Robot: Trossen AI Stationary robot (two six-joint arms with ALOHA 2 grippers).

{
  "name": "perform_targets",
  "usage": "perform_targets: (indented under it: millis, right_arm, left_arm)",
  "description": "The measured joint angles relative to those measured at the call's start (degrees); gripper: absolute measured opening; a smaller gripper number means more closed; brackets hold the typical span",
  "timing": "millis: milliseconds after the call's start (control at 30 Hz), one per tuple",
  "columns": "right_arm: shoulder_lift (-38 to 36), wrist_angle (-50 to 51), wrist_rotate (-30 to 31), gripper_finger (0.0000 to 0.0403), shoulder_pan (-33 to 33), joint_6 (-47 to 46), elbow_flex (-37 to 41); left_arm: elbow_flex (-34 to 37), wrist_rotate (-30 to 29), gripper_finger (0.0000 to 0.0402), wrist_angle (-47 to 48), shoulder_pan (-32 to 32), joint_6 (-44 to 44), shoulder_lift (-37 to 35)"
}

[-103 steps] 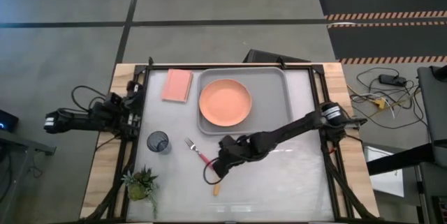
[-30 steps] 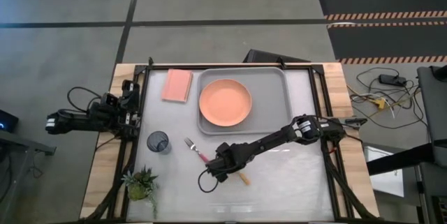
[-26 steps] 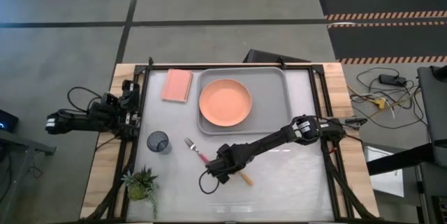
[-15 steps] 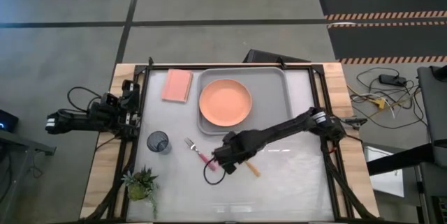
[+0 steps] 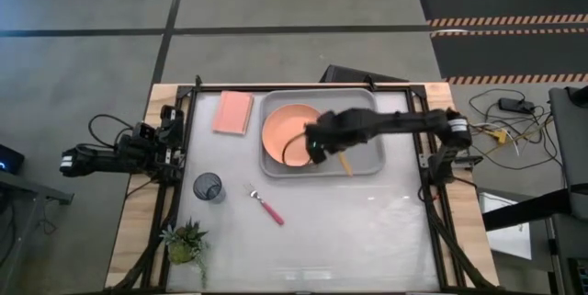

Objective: Pick and place plate/cup/fork/spoon on tray
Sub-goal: Put the yellow spoon on the gray tray to the right of the orange plate

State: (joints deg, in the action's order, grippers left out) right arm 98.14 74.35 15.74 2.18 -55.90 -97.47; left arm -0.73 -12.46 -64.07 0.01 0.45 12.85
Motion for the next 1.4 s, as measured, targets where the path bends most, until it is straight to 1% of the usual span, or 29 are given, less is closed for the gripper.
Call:
perform_targets:
  millis: [167, 400, 600, 767, 933, 1100, 1233, 1300, 1400]
  right_arm:
    - [-4.35, -6.87, -2.21, 0.0012, 8.08, 2.29, 9.73]
    - [-7.74, -15.93, -6.93, 0.0012, 19.23, 3.39, 22.47]
    - [-7.27, -16.65, -7.16, 0.0012, 25.61, 3.82, 28.13]
    - [-7.14, -18.38, -7.25, 0.0012, 27.11, 4.03, 32.36]
    - [-7.10, -23.40, -7.72, 0.0012, 27.38, 3.64, 37.18]
    - [-7.10, -27.29, -8.06, 0.0012, 27.71, 4.02, 39.84]
    - [-7.10, -29.06, -6.03, 0.0014, 27.65, 4.15, 40.39]
    - [-7.10, -29.18, -4.93, 0.0025, 27.64, 4.00, 40.38]
    - [-7.10, -29.54, -4.13, 0.0056, 27.66, 3.93, 40.09]
  left_arm:
    - [0.00, 0.01, 0.0000, 0.00, -0.01, -0.02, -0.01]
    - [0.00, 0.01, 0.0000, 0.00, -0.02, 0.00, -0.19]
    - [0.00, -0.01, 0.0000, 0.00, 0.00, 0.00, -0.25]
    - [0.00, 0.00, 0.0000, -0.02, 0.00, 0.00, -0.28]
    - [0.00, 0.01, 0.0000, -0.02, 0.00, 0.00, -0.28]
    - [0.00, 0.00, 0.0000, -0.07, 0.00, 0.00, -0.28]
    - [0.00, 0.01, 0.0000, -0.08, 0.00, 0.00, -0.28]
    - [0.00, -0.01, 0.0000, -0.09, 0.00, 0.00, -0.28]
    - [0.00, 0.01, 0.0000, -0.11, 0.00, 0.01, -0.28]
